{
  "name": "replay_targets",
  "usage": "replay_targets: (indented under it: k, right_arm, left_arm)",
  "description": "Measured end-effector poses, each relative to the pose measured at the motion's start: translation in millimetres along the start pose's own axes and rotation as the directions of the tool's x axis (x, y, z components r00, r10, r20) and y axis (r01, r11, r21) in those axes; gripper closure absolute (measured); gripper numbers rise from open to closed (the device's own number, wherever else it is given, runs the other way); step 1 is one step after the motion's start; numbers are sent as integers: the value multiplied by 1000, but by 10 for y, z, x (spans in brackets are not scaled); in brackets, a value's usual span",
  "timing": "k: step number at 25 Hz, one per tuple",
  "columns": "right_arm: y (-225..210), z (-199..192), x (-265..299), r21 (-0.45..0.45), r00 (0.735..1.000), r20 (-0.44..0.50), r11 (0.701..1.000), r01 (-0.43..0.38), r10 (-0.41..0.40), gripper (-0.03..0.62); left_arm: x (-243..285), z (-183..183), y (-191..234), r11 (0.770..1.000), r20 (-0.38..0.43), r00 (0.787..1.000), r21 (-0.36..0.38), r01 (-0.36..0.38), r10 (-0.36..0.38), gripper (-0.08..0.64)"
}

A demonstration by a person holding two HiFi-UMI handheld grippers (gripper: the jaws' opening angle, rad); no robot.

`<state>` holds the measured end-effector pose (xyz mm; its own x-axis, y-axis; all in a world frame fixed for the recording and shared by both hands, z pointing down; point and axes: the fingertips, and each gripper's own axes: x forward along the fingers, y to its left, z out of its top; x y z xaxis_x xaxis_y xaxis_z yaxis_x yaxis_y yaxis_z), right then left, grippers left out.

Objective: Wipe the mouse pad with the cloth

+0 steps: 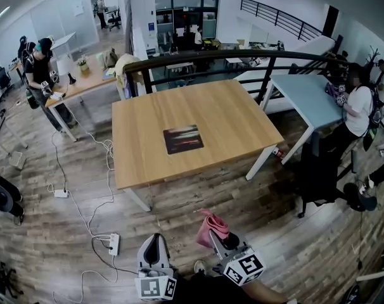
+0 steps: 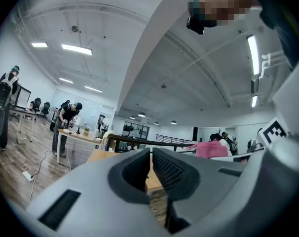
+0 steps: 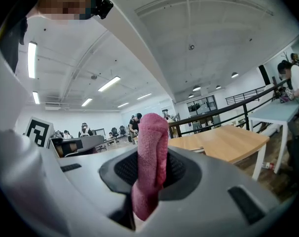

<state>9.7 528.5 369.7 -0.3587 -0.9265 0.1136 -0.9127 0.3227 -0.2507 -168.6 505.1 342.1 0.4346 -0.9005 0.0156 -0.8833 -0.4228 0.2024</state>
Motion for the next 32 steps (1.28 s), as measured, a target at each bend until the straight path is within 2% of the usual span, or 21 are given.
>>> replay_targets:
  k: [7,15,23,32]
  right_arm:
    - [-336,13,77,-8,1000,-5,1000,-14,14,505]
    - [-606,-68,346,7,1000,-18,1000,13,-13,505]
    - [-859,33,1065,10,999,-32,999,41,-41,505]
    - [-1048,279,2204,0,997,-45,998,62,-62,505]
  left_arm:
    - [134,-128,-199,1000,-22,1000,12,-17,17,528]
    - [566,-287,-65,1000,-46,999,7,-13,13,528]
    - [1405,-216,248,1000,-48,999,6,25,-25,528]
    - [2388,-73,943,1000,-74,997,-9,28,-28,527]
